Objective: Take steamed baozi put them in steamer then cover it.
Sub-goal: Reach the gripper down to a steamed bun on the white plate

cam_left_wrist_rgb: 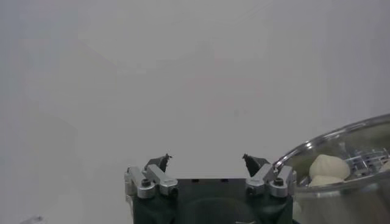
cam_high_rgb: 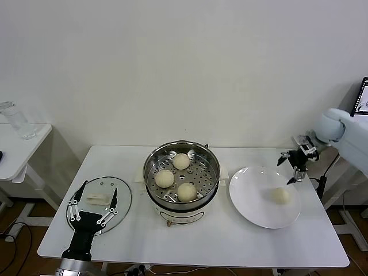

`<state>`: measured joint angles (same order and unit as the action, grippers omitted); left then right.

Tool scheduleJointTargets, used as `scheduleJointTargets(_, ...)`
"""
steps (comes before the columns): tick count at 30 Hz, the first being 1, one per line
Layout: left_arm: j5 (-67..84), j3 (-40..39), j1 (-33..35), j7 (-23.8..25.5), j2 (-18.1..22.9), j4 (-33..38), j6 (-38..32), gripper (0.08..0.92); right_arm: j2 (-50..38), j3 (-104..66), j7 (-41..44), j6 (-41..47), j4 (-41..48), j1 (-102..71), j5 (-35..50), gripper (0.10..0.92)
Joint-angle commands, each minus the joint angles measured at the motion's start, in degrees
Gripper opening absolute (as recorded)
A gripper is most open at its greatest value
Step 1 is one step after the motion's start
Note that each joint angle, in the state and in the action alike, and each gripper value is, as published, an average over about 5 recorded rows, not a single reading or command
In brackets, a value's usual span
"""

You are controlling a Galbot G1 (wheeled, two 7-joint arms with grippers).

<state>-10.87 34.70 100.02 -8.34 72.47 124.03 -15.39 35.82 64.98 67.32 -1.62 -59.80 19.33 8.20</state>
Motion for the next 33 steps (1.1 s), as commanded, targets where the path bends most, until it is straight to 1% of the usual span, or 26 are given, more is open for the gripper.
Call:
scheduleJointTargets(1, -0.08, 0.03, 0.13, -0.01, 0.11, 0.07, 0.09, 0.823, -0.44, -3.92, -3.27, 2.02, 3.00, -8.59, -0.90, 0.823)
scheduleJointTargets(29, 0.53, 0.30, -0.06, -0.19, 0.35, -0.04, 0.36, 0.823, 4.97, -6.53, -4.85, 0.39, 9.60, -13.59, -4.32, 0.822)
scheduleJointTargets(33, 0.69, 0.54, -0.23, -0.20, 0.30, 0.08, 0.55, 0.823, 5.27, -6.71, -5.04, 0.34, 9.79, -13.80, -4.50, 0.801)
